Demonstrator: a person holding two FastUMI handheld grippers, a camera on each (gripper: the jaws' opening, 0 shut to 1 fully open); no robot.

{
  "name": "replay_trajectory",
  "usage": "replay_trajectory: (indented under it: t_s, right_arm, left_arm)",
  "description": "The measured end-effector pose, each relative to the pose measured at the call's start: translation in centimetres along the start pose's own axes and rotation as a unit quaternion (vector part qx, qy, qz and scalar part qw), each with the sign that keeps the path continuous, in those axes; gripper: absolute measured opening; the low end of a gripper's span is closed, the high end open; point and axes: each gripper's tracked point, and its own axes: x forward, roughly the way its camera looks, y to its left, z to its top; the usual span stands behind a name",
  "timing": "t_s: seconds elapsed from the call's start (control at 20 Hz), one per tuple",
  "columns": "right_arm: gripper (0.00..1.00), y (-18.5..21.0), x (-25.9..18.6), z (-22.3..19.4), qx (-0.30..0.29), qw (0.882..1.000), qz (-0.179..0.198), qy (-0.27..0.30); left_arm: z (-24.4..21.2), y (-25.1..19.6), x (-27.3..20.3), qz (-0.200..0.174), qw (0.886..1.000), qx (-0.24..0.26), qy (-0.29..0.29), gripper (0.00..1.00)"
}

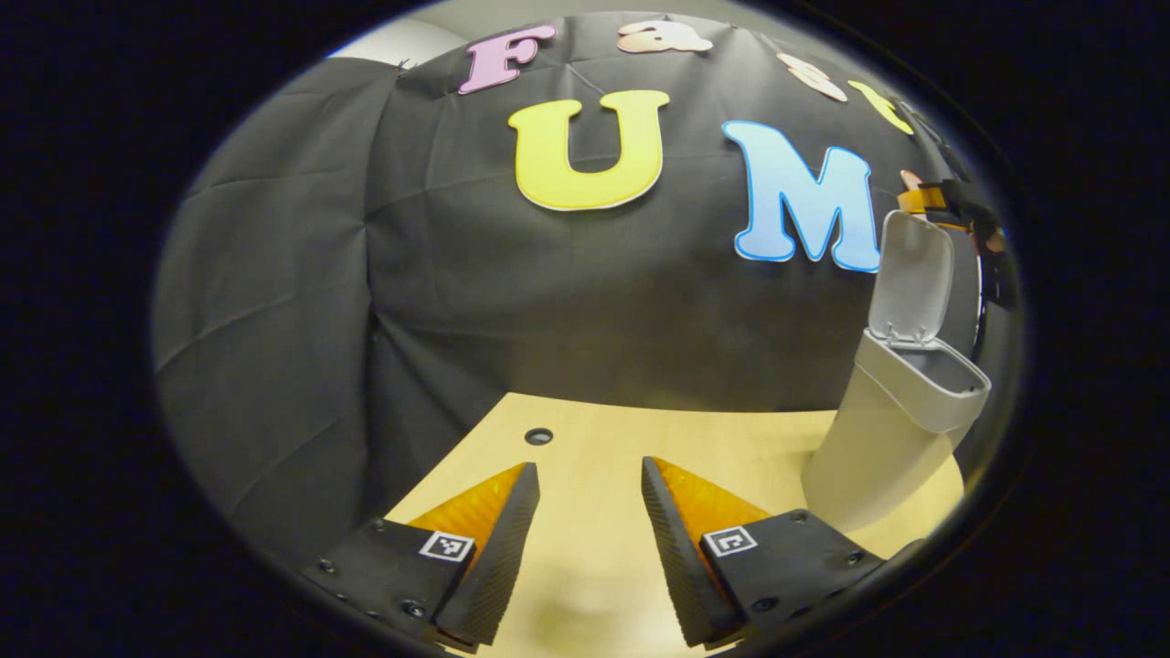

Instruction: Press the lid of the desktop garbage bin to open it, pick up the crumpled paper on the desktop and throw it into the bin, then pick up the pop can on the desktop and drop it into the bin, and finally close the garbage bin lid.

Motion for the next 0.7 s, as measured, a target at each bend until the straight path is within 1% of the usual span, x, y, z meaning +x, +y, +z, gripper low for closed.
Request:
replay_trajectory:
  t_s: [0.1,0.15,0.25,0.3,0.35,0.45,0.5,0.65,0.7]
  right_arm:
    - [0.93,0.1,-0.1,-0.2,0.004,1.0,0.001,0.004]
    - [0.91,0.1,-0.3,-0.2,0.004,1.0,0.002,0.006]
    - [0.93,0.2,-0.9,-0.4,0.002,1.0,0.005,0.009]
    - [0.94,0.2,-1.3,-0.5,0.002,1.0,0.006,0.011]
    - [0.94,0.2,-1.7,-0.7,0.003,1.0,0.008,0.012]
    - [0.94,0.3,-2.6,-1.0,0.008,1.0,0.011,0.014]
    - [0.94,0.4,-3.1,-1.2,0.011,1.0,0.014,0.016]
    - [0.94,0.5,-4.6,-2.0,0.024,0.999,0.02,0.03]
    - [0.94,0.5,-5.2,-2.3,0.028,0.999,0.022,0.034]
  left_arm:
    - [0.1,0.2,0.1,0.001,1.0,0.0,0.0,0.79]
    - [0.0,0.2,0.1,0.0,1.0,-0.001,0.0,0.76]
    - [0.1,0.0,0.1,-0.002,1.0,-0.002,-0.001,0.76]
    - [0.1,-0.1,0.2,-0.003,1.0,-0.001,-0.001,0.79]
    - [0.2,-0.3,0.1,-0.005,1.0,0.001,-0.002,0.76]
    - [0.3,-0.8,0.1,-0.009,1.0,0.007,-0.004,0.76]
    - [0.3,-1.1,0.0,-0.011,1.0,0.01,-0.005,0.79]
    - [0.2,-1.8,-0.5,-0.019,1.0,0.01,-0.006,0.79]
    - [0.2,-2.0,-0.6,-0.021,1.0,0.009,-0.007,0.76]
